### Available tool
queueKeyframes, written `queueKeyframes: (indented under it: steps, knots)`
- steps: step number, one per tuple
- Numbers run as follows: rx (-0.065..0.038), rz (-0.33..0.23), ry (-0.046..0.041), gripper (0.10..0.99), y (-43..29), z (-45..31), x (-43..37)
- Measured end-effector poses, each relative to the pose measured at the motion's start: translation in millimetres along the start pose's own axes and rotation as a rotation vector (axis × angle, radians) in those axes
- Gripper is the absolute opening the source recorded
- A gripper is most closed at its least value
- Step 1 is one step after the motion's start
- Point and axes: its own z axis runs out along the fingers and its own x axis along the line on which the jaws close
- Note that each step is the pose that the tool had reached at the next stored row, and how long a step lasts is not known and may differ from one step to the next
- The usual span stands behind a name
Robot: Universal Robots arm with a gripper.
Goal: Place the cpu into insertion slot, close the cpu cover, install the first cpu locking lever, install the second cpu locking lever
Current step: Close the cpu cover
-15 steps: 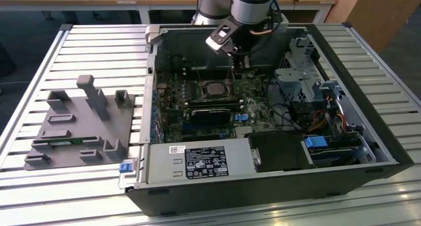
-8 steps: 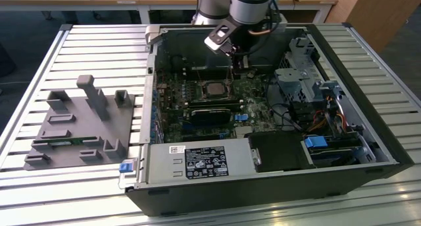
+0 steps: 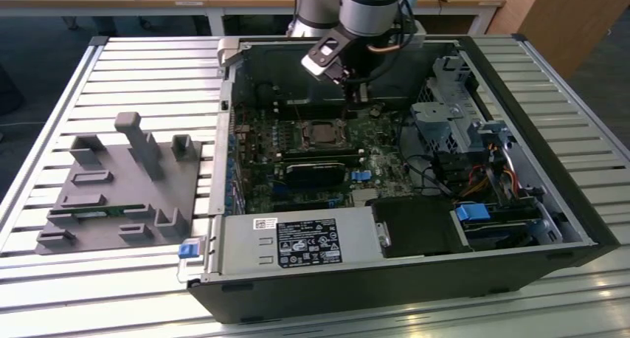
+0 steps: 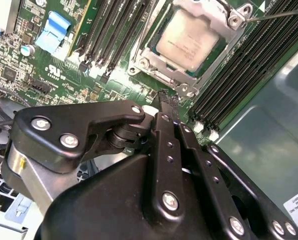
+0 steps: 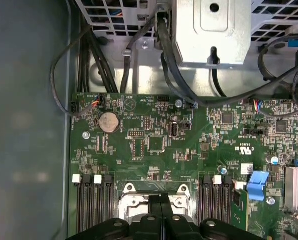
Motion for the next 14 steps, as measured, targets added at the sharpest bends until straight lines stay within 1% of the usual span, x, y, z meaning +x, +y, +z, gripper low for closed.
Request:
queueKeyframes:
  steps: [4,7,10,14]
  knots:
    - [0.000,0.000,0.0000,0.110,-3.3,0.0,0.0]
    - [0.000,0.000,0.0003,0.110,-7.7,0.7,0.1]
    - [0.000,0.000,0.0000,0.110,-13.4,4.1,0.1]
    - [0.000,0.000,-0.0001,0.110,-16.0,9.7,0.2]
